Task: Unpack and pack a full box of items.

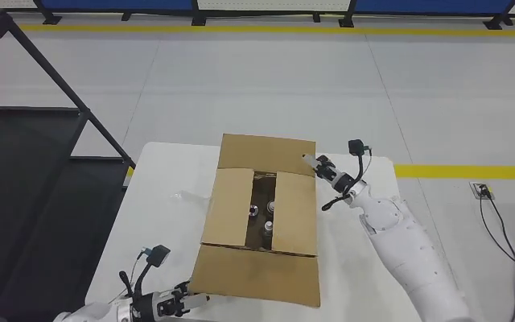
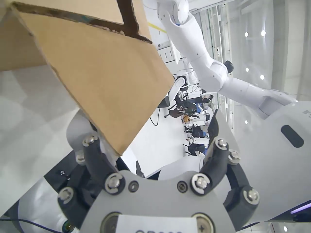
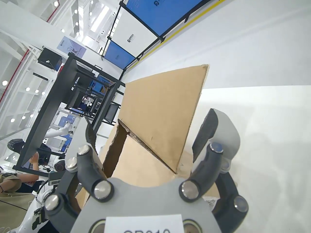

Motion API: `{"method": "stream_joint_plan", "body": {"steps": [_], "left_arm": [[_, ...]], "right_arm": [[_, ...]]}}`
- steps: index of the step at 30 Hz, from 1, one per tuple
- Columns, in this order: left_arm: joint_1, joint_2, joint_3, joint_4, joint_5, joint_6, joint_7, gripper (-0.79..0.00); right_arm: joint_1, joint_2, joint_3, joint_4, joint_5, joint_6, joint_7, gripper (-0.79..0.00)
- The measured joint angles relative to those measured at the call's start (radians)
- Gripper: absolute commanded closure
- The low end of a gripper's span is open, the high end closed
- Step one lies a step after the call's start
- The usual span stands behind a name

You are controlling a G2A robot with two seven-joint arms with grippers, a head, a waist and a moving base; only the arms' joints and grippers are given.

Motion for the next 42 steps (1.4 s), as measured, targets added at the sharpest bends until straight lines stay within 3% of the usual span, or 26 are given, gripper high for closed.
{"method": "stream_joint_plan", "body": {"steps": [8, 17, 25, 30, 42], "left_arm": [[0.015, 0.006, -0.009, -0.048, -0.027, 0.016, 0.055, -0.785], [-0.011, -0.001, 0.012, -0.125, 0.023, 0.154, 0.321, -0.785], [-0.063, -0.005, 0.075, -0.151, 0.115, 0.225, 0.440, -0.785], [-0.098, -0.010, 0.125, -0.148, 0.195, 0.254, 0.521, -0.785], [-0.164, -0.017, 0.202, -0.120, 0.261, 0.274, 0.594, -0.785]], "right_arm": [[0.041, -0.019, -0.007, 0.086, 0.082, -0.142, 0.036, -0.785], [0.029, -0.006, 0.033, 0.047, 0.149, -0.226, 0.104, -0.785], [-0.063, 0.030, 0.097, -0.169, 0.157, -0.221, 0.177, -0.785], [-0.124, 0.050, 0.128, -0.334, 0.164, -0.106, 0.258, -0.785], [-0.132, 0.050, 0.127, -0.340, 0.166, -0.101, 0.250, -0.785]]}}
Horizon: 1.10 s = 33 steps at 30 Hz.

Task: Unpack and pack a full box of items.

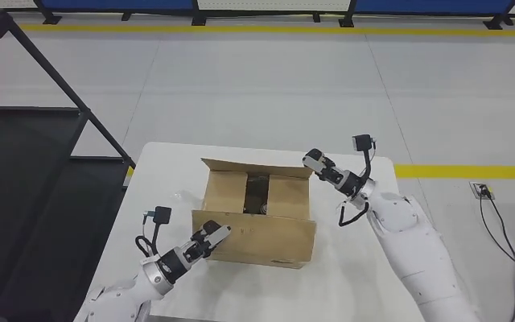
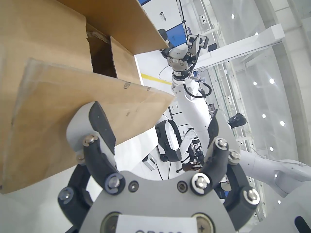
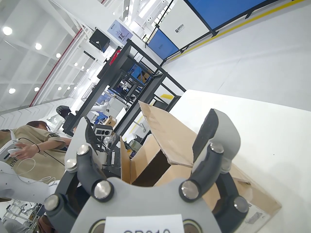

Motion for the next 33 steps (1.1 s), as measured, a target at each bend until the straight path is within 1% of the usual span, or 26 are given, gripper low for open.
{"method": "stream_joint_plan", "body": {"steps": [3, 8, 12, 19, 21, 24, 29, 33], "left_arm": [[-0.007, 0.000, 0.004, 0.005, -0.002, 0.004, 0.002, -0.785], [-0.019, 0.000, 0.010, 0.016, 0.003, 0.010, 0.008, -0.785], [-0.034, -0.001, 0.020, 0.027, 0.010, 0.018, 0.016, -0.785], [-0.052, -0.003, 0.037, 0.038, 0.019, 0.032, 0.025, -0.785], [-0.058, -0.003, 0.042, 0.042, 0.021, 0.036, 0.028, -0.785], [-0.068, -0.004, 0.050, 0.050, 0.029, 0.043, 0.036, -0.785], [-0.090, -0.008, 0.076, 0.067, 0.059, 0.052, 0.065, -0.785], [-0.113, -0.013, 0.103, 0.082, 0.098, 0.066, 0.099, -0.785]], "right_arm": [[-0.015, 0.001, -0.002, -0.044, 0.023, 0.048, 0.016, -0.785], [-0.016, 0.006, 0.003, -0.074, 0.095, 0.107, 0.106, -0.785], [-0.014, 0.013, 0.009, -0.089, 0.157, 0.192, 0.198, -0.785], [-0.008, 0.022, 0.015, -0.109, 0.217, 0.368, 0.313, -0.785], [-0.002, 0.023, 0.008, -0.111, 0.198, 0.436, 0.316, -0.785], [0.001, 0.022, -0.013, -0.125, 0.179, 0.508, 0.313, -0.785], [0.018, 0.017, -0.044, -0.117, 0.181, 0.588, 0.328, -0.785], [0.030, 0.010, -0.067, -0.112, 0.178, 0.624, 0.297, -0.785]]}}
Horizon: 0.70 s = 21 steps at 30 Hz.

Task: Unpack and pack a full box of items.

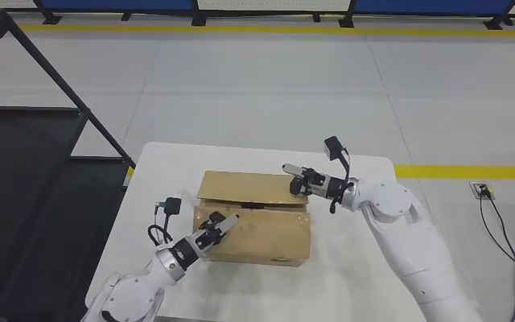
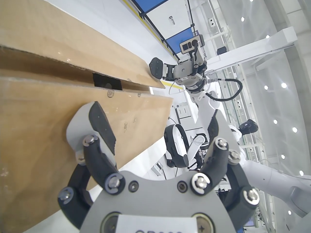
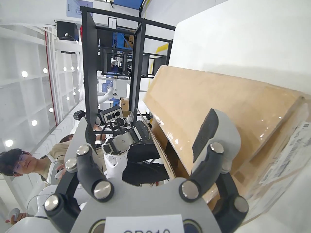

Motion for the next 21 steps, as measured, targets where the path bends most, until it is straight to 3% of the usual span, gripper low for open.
{"method": "stream_joint_plan", "body": {"steps": [13, 21], "left_arm": [[-0.059, -0.015, 0.075, 0.045, 0.072, 0.020, 0.074, -0.785], [-0.074, -0.021, 0.095, 0.056, 0.101, 0.017, 0.093, -0.785]], "right_arm": [[-0.005, -0.004, -0.041, -0.051, -0.014, 0.051, 0.028, -0.785], [-0.044, 0.009, -0.046, -0.107, -0.040, 0.054, 0.116, -0.785]]}}
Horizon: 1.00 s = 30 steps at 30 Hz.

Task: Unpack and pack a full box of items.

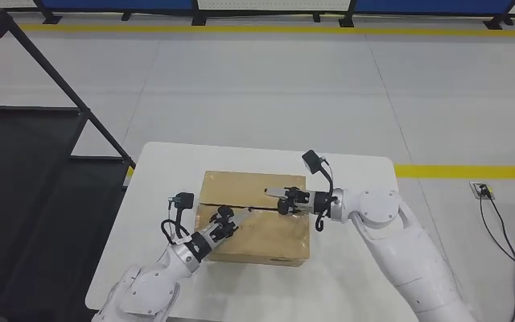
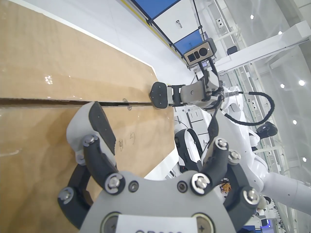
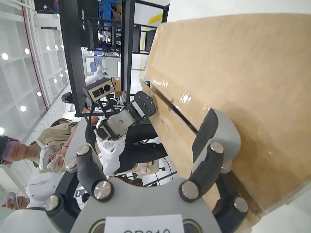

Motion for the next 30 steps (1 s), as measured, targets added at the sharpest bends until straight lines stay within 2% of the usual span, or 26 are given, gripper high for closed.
{"method": "stream_joint_plan", "body": {"steps": [6, 9, 13, 17, 23, 30], "left_arm": [[-0.013, -0.003, 0.007, 0.010, 0.014, -0.001, 0.006, -0.785], [-0.005, -0.005, -0.009, 0.008, 0.013, -0.012, 0.051, -0.785], [0.031, 0.000, -0.088, 0.019, -0.063, -0.017, 0.091, -0.785], [0.092, 0.008, -0.177, 0.021, -0.085, -0.045, 0.130, -0.785], [0.169, 0.019, -0.361, 0.064, -0.199, -0.038, 0.164, -0.785], [0.169, 0.019, -0.359, 0.064, -0.197, -0.038, 0.163, -0.785]], "right_arm": [[-0.021, 0.007, 0.014, -0.004, 0.000, -0.007, 0.001, -0.785], [-0.020, 0.006, 0.012, 0.013, 0.010, -0.022, -0.008, -0.785], [-0.013, 0.006, 0.007, 0.038, -0.001, -0.073, -0.011, -0.785], [-0.013, 0.006, 0.006, 0.038, -0.002, -0.074, -0.008, -0.785], [-0.013, 0.006, 0.006, 0.038, -0.002, -0.074, -0.008, -0.785], [-0.013, 0.006, 0.006, 0.038, -0.002, -0.074, -0.008, -0.785]]}}
